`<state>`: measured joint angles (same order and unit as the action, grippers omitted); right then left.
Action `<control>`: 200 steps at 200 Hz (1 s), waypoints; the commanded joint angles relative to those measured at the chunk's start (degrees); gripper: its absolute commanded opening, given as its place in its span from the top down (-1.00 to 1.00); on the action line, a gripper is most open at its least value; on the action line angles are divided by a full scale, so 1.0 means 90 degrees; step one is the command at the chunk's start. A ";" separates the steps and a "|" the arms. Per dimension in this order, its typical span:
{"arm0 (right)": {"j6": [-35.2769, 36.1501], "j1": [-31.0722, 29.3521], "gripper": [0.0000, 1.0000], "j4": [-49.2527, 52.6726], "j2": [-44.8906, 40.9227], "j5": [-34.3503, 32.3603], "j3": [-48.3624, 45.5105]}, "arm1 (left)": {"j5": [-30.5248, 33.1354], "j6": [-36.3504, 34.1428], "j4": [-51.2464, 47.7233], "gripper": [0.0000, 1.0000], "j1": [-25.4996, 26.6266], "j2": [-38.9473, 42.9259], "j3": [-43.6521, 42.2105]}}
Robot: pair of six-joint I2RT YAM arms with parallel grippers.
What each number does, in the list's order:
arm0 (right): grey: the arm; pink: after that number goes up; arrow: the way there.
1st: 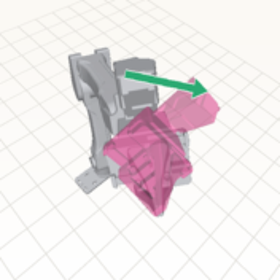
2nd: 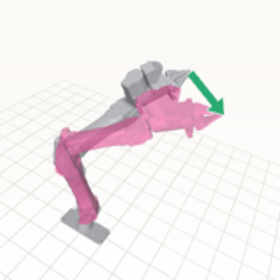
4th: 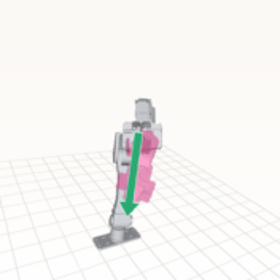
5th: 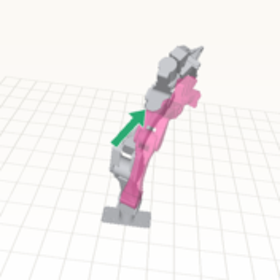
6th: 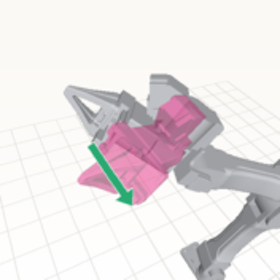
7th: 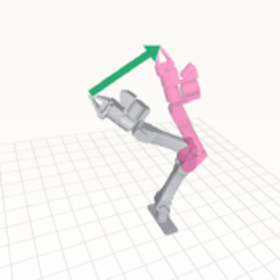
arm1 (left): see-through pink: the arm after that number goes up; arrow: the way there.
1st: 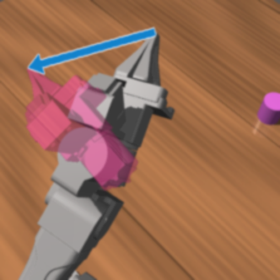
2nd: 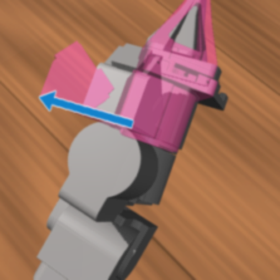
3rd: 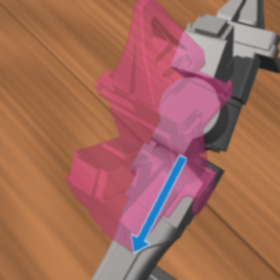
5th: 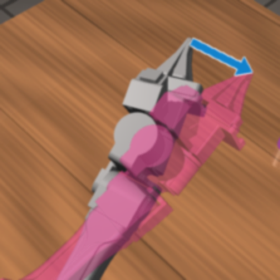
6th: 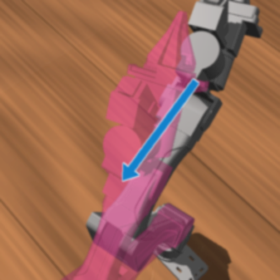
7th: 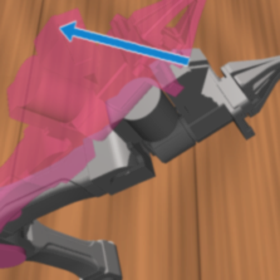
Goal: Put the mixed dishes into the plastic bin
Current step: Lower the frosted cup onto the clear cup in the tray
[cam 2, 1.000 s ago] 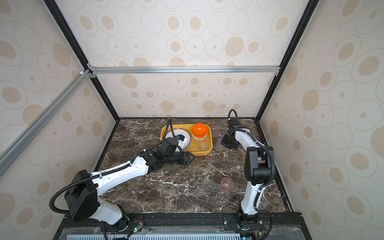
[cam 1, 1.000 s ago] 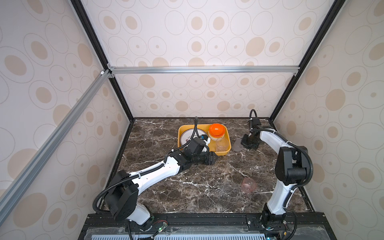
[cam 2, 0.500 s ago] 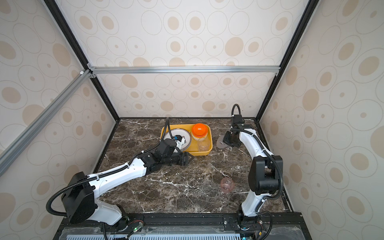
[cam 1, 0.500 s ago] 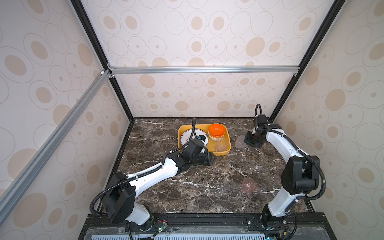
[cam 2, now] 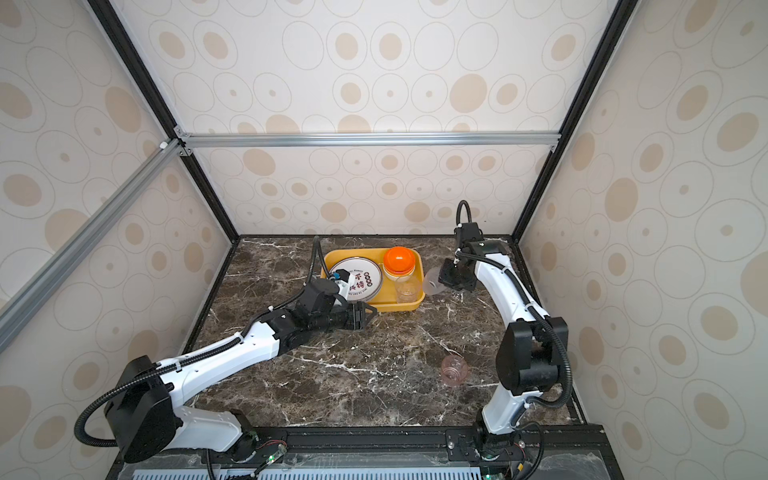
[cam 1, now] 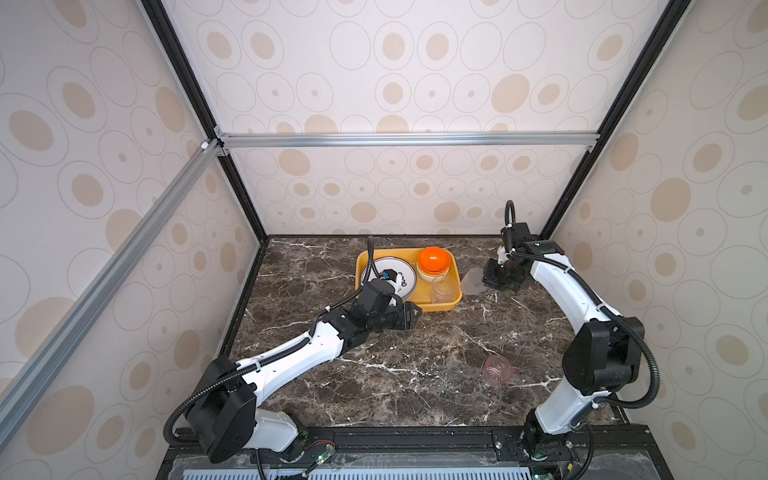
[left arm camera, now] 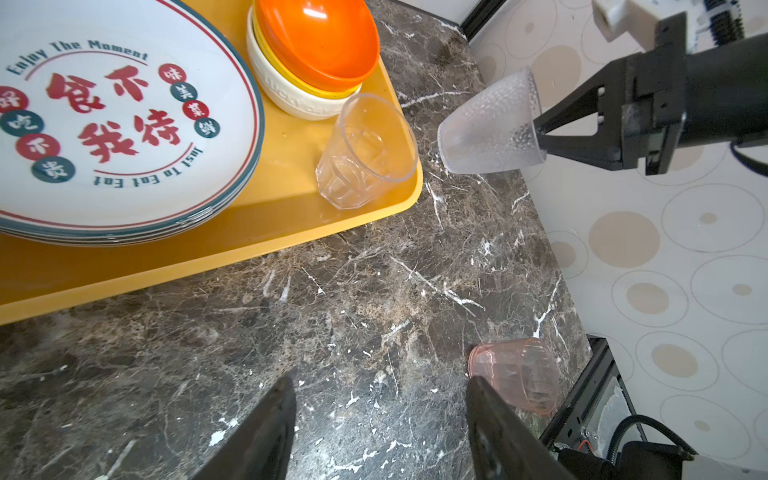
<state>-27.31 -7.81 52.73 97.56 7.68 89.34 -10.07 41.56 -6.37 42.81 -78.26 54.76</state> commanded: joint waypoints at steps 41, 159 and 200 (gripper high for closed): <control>0.0172 -0.0420 0.89 0.0481 0.0311 0.0103 0.0839 | -0.0038 0.0226 0.0210 -0.30 -0.0213 0.0287 -0.0170; 0.0320 -0.0879 0.89 0.0893 0.1339 -0.0063 0.1923 | -0.0044 0.0274 0.0203 -0.29 -0.0333 0.0489 -0.0337; 0.0324 -0.0880 0.90 0.0914 0.1634 -0.0179 0.2102 | -0.0044 0.0290 0.0217 -0.30 -0.0370 0.0531 -0.0415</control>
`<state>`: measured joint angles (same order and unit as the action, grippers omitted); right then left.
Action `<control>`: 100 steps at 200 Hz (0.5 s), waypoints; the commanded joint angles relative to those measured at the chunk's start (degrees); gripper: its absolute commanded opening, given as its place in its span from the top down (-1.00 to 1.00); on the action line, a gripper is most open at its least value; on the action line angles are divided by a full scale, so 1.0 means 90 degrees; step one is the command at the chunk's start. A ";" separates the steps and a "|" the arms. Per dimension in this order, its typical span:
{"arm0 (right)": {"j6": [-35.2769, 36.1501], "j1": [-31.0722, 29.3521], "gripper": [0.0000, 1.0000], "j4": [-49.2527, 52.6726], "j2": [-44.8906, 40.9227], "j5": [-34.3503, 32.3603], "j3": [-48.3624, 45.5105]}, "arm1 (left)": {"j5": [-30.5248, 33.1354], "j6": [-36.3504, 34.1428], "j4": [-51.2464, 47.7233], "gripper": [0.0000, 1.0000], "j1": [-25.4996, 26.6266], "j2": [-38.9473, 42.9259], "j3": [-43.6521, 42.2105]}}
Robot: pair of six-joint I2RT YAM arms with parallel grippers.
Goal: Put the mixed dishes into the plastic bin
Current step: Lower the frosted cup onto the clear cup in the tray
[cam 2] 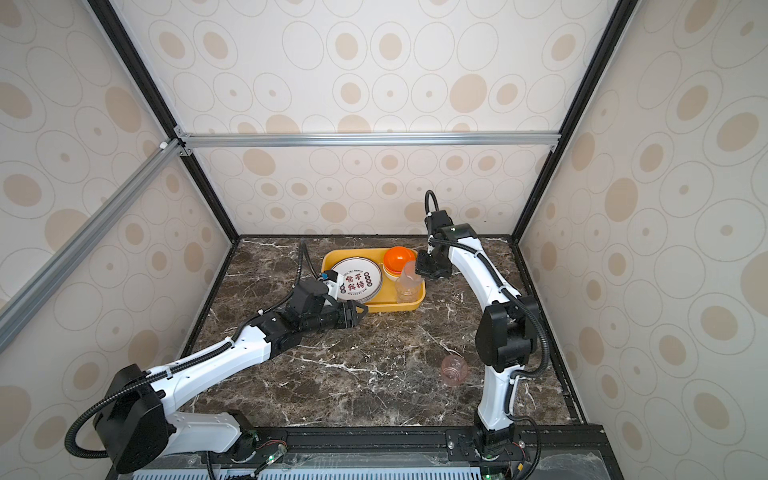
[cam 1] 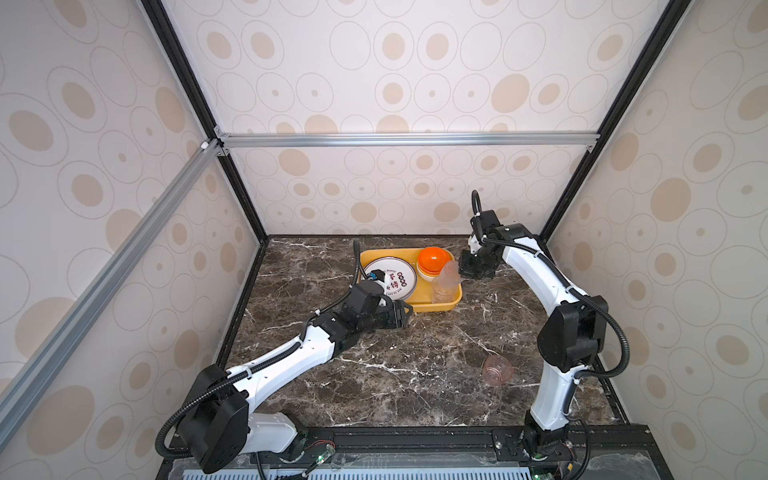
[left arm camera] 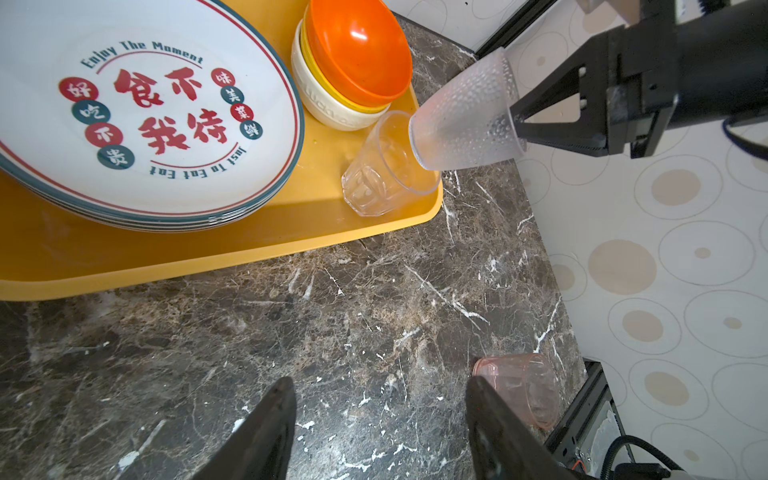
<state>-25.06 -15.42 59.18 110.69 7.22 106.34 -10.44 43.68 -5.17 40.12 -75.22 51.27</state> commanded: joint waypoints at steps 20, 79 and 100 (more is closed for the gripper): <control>0.0089 -0.0035 0.90 0.0212 0.0300 -0.0176 0.0271 | 0.0012 0.0060 0.0083 -0.29 -0.0074 0.0223 -0.0050; 0.0089 -0.0035 0.90 0.0173 0.0558 -0.0212 0.0327 | -0.0004 0.0080 0.0115 -0.29 -0.0112 0.0250 -0.0109; 0.0089 -0.0040 0.90 0.0163 0.0612 -0.0236 0.0341 | -0.0010 0.0106 0.0124 -0.29 -0.0117 0.0254 -0.0139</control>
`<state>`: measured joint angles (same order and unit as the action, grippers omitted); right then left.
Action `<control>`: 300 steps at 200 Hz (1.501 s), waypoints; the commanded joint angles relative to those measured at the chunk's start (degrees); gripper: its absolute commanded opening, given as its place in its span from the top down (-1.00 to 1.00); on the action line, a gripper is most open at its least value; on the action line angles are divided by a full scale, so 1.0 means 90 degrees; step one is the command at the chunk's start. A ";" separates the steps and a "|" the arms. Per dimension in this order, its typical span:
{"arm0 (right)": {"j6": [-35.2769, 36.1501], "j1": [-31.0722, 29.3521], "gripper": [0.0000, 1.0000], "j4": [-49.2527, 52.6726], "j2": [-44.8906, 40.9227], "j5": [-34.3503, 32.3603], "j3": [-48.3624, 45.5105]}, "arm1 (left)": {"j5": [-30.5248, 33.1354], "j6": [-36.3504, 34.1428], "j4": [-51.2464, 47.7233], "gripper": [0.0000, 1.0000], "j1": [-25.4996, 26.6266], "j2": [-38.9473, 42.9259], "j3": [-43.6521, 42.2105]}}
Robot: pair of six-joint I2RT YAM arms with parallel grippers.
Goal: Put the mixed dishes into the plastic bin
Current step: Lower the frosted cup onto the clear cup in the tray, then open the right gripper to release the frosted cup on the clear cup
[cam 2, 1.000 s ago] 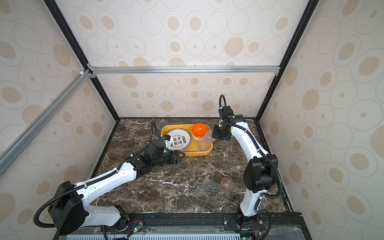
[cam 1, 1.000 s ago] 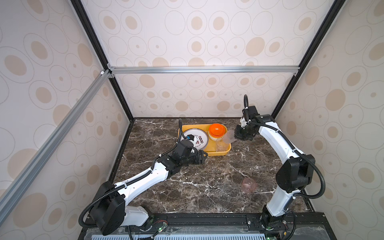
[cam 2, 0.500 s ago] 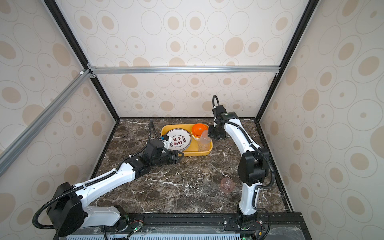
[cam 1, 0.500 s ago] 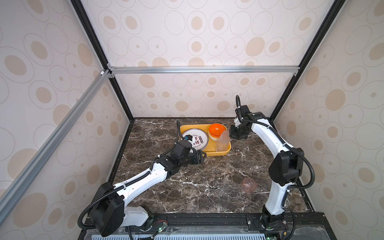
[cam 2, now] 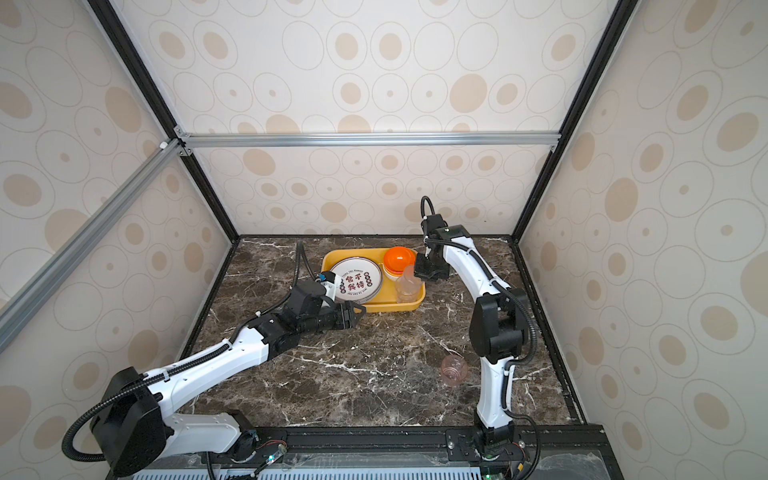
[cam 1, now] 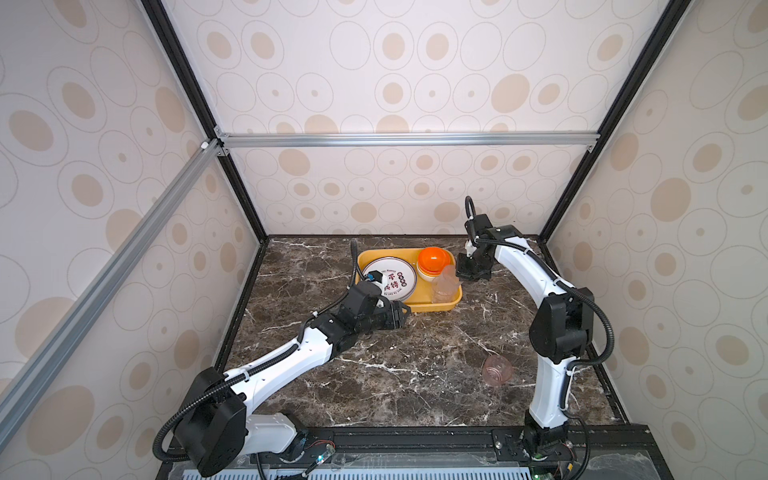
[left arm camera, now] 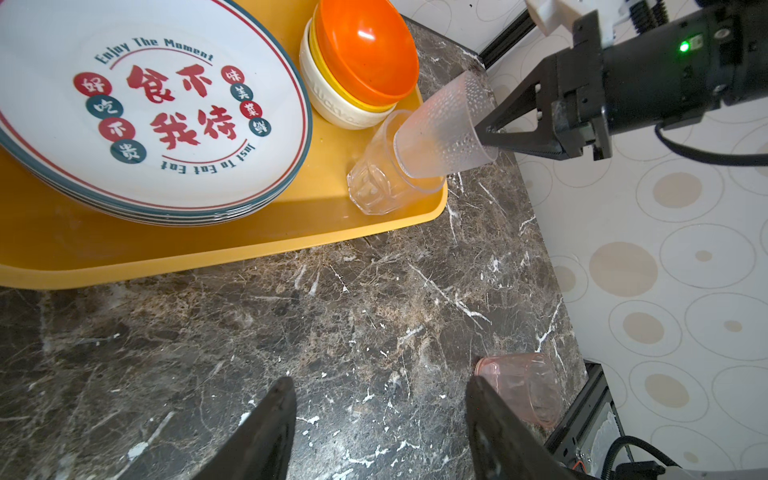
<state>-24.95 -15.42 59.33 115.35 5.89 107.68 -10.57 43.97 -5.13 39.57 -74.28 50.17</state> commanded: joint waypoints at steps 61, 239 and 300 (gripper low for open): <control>0.0087 -0.0223 0.89 0.0184 0.0311 -0.0146 0.0334 | -0.0003 0.0105 0.0165 -0.29 -0.0066 0.0174 -0.0096; 0.0201 -0.0434 0.88 0.0479 0.0811 -0.0653 0.0751 | -0.0007 0.0112 0.0208 -0.28 -0.0150 0.0247 -0.0212; 0.0204 -0.0474 0.82 0.0484 0.0894 -0.0684 0.0768 | -0.0017 0.0133 0.0232 -0.28 -0.0173 0.0265 -0.0260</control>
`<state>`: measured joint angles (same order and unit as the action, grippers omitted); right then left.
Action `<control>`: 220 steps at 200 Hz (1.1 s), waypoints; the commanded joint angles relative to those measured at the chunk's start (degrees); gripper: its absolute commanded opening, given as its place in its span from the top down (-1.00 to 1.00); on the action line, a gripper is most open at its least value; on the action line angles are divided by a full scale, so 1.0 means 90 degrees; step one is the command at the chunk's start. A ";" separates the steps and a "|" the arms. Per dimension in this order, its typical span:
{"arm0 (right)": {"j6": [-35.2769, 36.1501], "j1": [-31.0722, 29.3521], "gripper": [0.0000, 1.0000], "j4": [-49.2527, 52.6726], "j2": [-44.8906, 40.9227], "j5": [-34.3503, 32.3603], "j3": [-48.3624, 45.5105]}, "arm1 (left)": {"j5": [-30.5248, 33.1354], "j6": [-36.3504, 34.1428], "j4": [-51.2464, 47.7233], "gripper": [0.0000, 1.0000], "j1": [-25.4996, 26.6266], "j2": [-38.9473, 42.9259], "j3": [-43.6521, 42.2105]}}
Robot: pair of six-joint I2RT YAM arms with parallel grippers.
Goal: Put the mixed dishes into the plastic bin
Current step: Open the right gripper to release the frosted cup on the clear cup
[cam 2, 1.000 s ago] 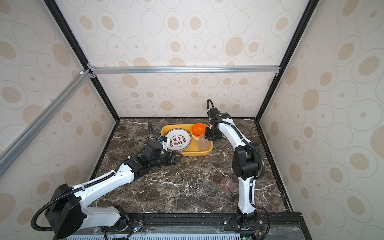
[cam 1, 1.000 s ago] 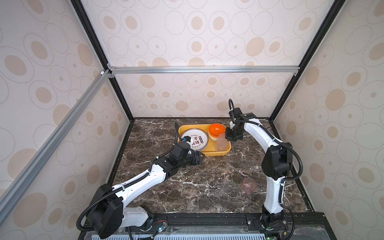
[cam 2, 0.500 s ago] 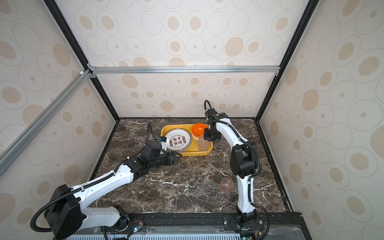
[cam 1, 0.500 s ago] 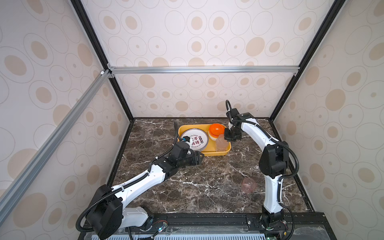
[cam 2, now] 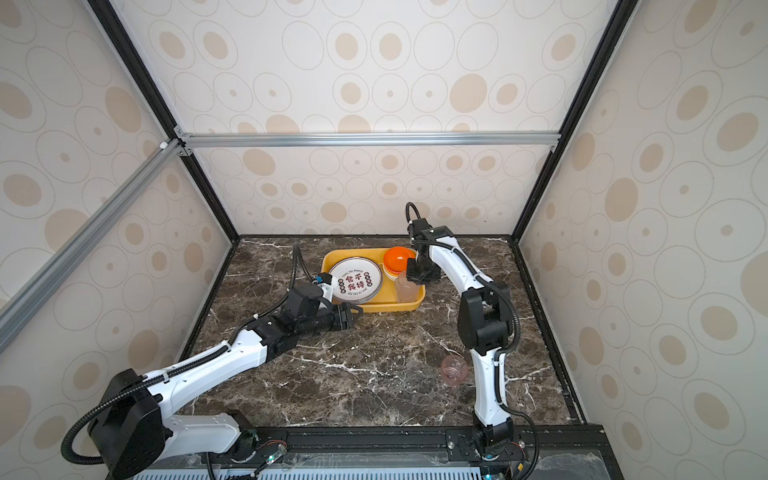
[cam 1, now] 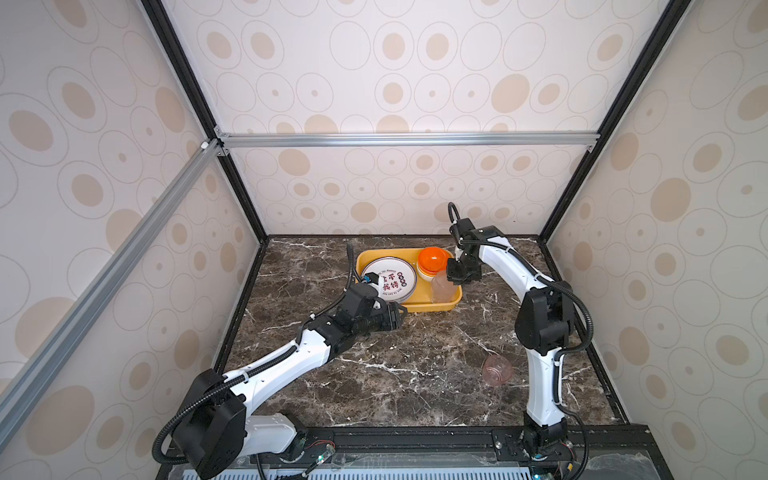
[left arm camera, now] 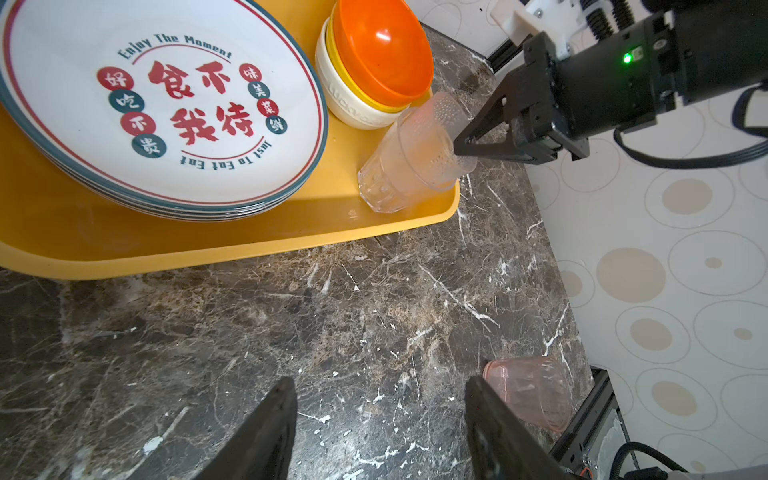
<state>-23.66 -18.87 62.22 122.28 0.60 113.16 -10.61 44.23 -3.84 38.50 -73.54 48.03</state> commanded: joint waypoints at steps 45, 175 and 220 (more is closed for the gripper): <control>0.0032 -0.0122 0.66 0.0177 0.0100 -0.0116 0.0195 | -0.0029 0.0110 0.0113 -0.28 -0.0065 0.0192 -0.0034; -0.0027 -0.0159 0.36 0.0004 -0.0813 -0.0242 -0.0269 | -0.0331 0.0121 0.0231 -0.28 -0.0064 0.0084 0.0073; -0.0066 -0.0152 0.30 -0.0196 -0.1375 -0.0271 -0.0748 | -0.0595 0.0110 0.0280 -0.28 -0.0050 -0.0038 0.0170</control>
<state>-23.97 -19.62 60.75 113.93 -0.86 108.71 -14.13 44.82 -3.05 38.30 -73.25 47.51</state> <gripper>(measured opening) 0.349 0.640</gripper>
